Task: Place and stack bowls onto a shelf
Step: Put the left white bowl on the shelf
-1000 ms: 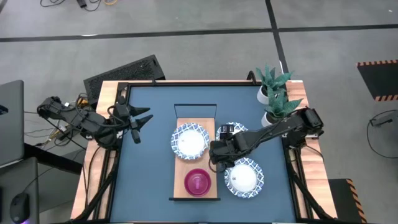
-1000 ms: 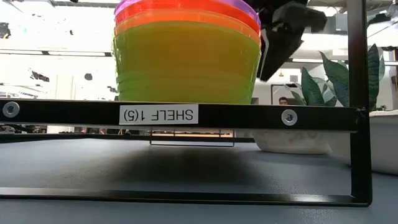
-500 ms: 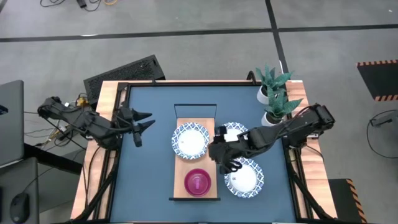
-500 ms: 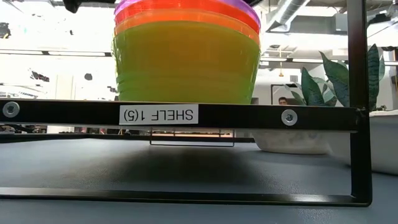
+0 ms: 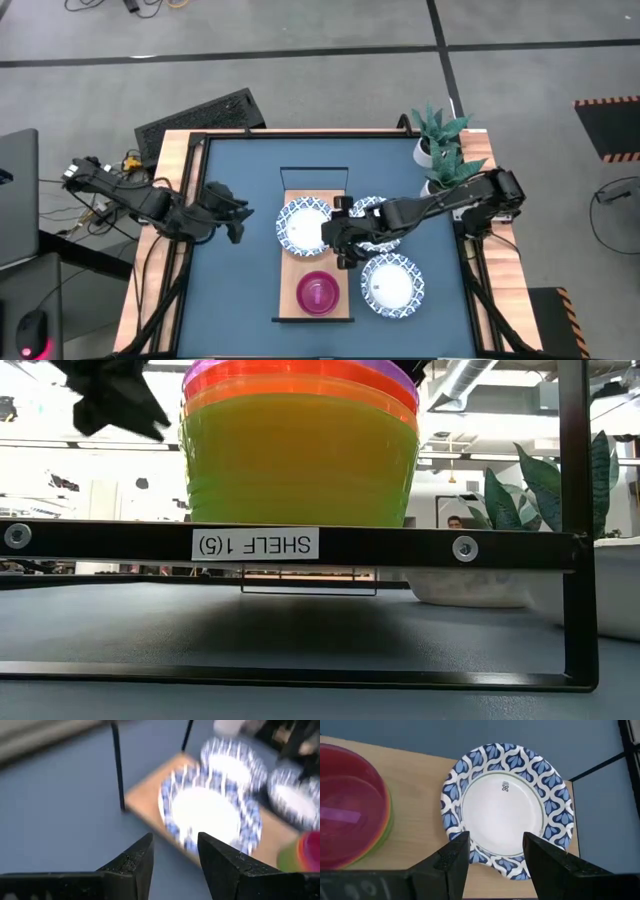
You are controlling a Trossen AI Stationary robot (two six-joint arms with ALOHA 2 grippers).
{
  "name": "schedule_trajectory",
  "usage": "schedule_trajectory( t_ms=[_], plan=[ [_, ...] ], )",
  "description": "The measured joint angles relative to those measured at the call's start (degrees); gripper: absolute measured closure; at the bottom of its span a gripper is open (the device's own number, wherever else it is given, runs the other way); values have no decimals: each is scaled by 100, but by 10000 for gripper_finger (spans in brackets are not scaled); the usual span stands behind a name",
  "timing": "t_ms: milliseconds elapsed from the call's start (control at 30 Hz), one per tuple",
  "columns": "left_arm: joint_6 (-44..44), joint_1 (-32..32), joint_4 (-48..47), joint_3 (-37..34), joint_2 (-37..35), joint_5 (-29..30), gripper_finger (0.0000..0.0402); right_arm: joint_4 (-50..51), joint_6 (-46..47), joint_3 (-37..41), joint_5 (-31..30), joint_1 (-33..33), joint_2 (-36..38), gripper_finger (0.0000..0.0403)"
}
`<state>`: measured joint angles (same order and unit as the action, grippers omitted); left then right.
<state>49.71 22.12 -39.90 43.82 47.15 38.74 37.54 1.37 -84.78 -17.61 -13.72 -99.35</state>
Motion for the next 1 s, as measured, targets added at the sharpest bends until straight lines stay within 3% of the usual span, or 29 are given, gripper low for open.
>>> schedule_trajectory(
  t_ms=[200,333,633,833,1000],
  plan=[
    [439,27,-18,-3,663,-727,278,196,84,-4,-11,-11,103,195],
    [369,29,294,-3,1221,-1116,316,507,305,1,-10,-13,160,195],
    [336,16,726,-3,2074,-1413,394,1025,655,0,-21,-171,321,195],
    [39,-112,1146,-1,2404,-1495,398,1145,784,1,-64,-290,477,195],
    [-250,-305,1526,-1,2717,-1921,398,1206,895,1,-108,-317,579,195]
  ],
)
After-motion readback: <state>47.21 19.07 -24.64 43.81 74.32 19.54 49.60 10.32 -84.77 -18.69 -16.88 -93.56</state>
